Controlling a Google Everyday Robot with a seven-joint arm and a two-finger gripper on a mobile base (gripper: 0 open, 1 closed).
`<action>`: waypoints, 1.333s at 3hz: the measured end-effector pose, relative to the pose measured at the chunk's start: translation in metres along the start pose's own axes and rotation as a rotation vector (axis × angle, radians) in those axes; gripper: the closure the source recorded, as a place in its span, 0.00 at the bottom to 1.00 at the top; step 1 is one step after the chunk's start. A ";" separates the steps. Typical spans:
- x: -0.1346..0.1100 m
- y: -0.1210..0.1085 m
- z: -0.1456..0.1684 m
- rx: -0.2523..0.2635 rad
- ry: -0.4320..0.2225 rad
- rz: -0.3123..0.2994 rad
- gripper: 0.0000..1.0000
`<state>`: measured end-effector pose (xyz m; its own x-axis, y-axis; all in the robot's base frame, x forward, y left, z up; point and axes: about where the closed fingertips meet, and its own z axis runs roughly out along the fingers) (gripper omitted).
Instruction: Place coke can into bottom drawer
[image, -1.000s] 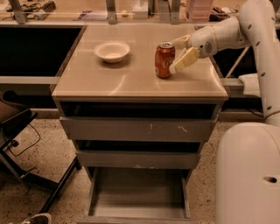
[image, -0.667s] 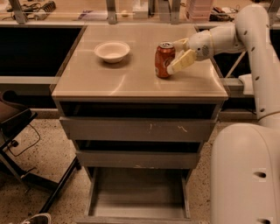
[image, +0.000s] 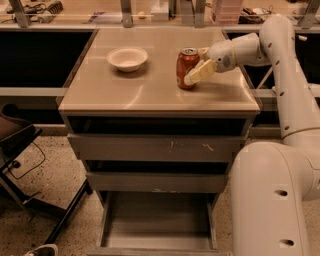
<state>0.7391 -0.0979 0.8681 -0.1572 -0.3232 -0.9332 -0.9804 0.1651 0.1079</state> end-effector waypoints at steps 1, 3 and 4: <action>0.000 0.000 0.000 0.000 0.000 0.000 0.19; 0.000 0.000 0.000 0.000 0.000 0.000 0.65; 0.002 0.001 0.000 0.005 0.014 -0.010 0.89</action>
Offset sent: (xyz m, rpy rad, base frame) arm 0.0001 0.0001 0.0000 0.0001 0.0000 0.0000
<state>0.7375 -0.0984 0.8666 -0.1486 -0.3383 -0.9292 -0.9814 0.1662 0.0964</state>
